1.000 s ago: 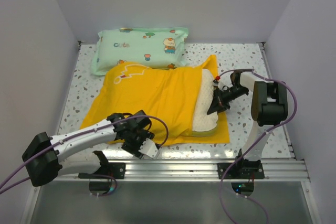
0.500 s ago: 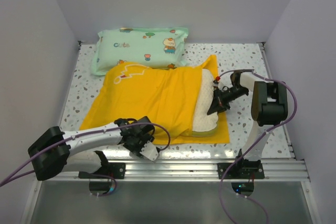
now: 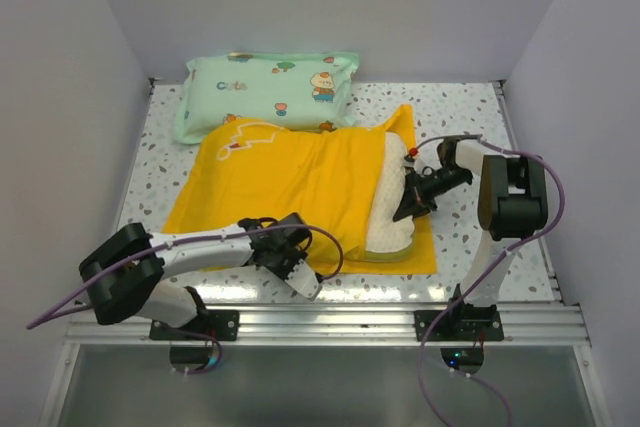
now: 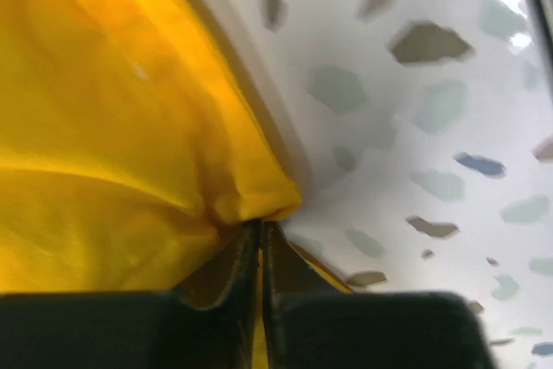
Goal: Put the pillow into the pillowcase
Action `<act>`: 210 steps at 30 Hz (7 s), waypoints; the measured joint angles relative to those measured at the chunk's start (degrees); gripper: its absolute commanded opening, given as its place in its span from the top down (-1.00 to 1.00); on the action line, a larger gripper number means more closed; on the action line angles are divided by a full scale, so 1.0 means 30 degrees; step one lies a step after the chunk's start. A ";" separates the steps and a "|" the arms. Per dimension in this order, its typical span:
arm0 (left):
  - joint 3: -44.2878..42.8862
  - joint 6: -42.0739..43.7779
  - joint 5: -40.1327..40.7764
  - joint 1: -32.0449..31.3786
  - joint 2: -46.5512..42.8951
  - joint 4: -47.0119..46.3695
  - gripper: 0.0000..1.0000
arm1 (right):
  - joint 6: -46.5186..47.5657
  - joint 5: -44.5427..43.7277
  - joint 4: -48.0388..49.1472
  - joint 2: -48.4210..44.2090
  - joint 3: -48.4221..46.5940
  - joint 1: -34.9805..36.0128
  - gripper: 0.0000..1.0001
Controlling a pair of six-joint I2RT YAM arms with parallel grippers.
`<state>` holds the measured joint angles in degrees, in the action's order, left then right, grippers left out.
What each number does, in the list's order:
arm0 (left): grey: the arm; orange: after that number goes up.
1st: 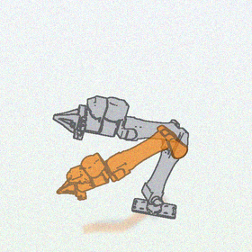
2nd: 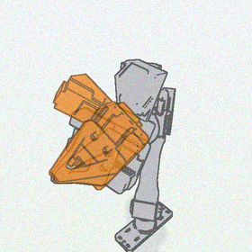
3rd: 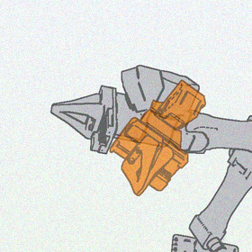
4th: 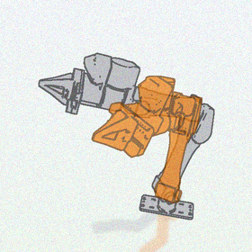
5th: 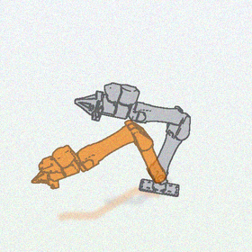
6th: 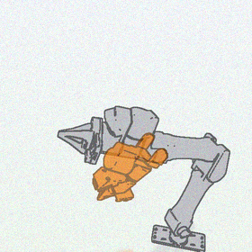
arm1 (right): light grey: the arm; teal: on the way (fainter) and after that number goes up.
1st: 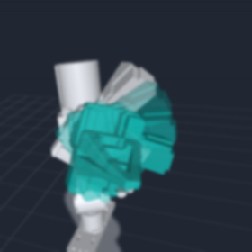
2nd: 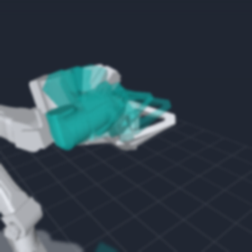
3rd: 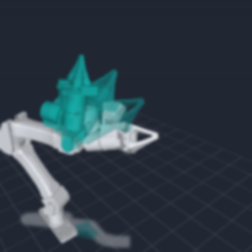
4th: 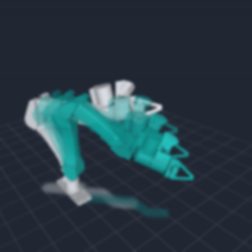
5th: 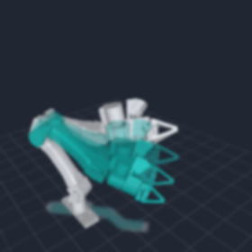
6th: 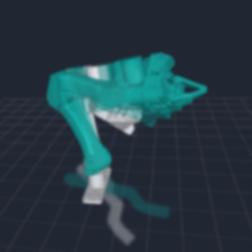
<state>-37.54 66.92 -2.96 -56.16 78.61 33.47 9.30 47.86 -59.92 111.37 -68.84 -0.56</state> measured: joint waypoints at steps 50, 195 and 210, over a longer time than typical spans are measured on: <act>-1.3493 0.5435 -0.5479 -0.2404 0.7424 0.6040 0.19 | -0.5887 0.3315 0.6703 0.0612 0.2659 0.3490 1.00; -1.2320 -1.6291 -0.8342 0.4073 0.9173 -0.4452 1.00 | -0.5850 -0.8612 0.9748 -0.4473 0.1537 0.2127 1.00; -0.9887 -1.0047 -0.5654 0.2127 0.6754 -0.2703 -0.26 | -0.1617 -0.4153 0.5275 -0.9151 0.3271 0.1209 1.00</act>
<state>-67.20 36.77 -19.92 -49.78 98.87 25.36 4.45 35.40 -44.10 83.92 -59.02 3.07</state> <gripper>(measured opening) 0.450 0.015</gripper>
